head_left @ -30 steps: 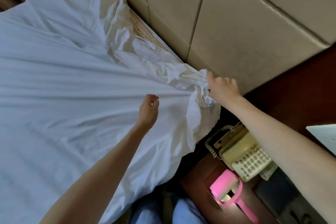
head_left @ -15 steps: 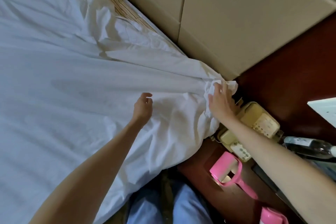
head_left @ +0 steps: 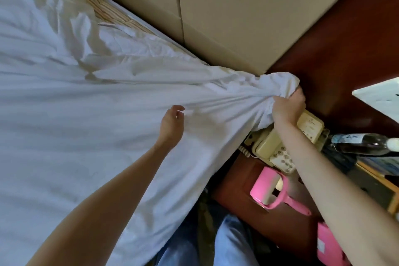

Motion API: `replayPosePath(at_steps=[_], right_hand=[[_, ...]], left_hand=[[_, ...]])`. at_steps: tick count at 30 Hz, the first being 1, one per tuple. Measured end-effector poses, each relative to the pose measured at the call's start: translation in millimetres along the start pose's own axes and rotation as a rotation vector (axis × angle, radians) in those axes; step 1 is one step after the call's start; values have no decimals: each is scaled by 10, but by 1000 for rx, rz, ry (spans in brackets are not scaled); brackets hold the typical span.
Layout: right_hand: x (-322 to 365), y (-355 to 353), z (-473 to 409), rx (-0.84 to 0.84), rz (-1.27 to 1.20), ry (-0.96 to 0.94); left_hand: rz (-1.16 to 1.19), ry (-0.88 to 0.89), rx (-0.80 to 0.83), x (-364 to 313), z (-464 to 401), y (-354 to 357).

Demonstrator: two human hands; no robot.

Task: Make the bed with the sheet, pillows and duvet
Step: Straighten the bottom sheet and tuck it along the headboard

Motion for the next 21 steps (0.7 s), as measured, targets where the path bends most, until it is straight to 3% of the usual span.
replayPosePath(at_steps=[2, 4, 7, 11, 13, 16, 18, 20, 21], right_hand=[[132, -181, 61, -108, 34, -166], [86, -59, 70, -30, 125, -210], [-175, 175, -55, 74, 216, -96], [-314, 100, 29, -72, 185, -79], [-413, 130, 108, -63, 200, -69], [-497, 356, 100, 34, 227, -205], [-485, 620, 72, 140, 396, -325], [-521, 935, 4, 306, 540, -297], [-584, 1080, -94, 375, 542, -198]], left_hand=[[-10, 39, 24, -150, -48, 82], [-24, 56, 45, -268, -90, 163], [-57, 57, 50, -355, -132, 245], [-76, 104, 28, -388, -119, 275], [-99, 127, 21, -360, -105, 276], [-100, 128, -11, -286, -109, 271], [-102, 131, -27, -248, -128, 278], [-97, 134, -28, -242, -151, 297], [-104, 143, -21, -245, -168, 311]])
Point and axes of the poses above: each hand's wrist, its own z-axis away from the middle knuckle, its own y-axis out of the palm, x = y × z, the point moved 7 cm from there along -z, towards the middle knuckle, and after that the axes turned 11 degrees about y, right-handed, at the moved point
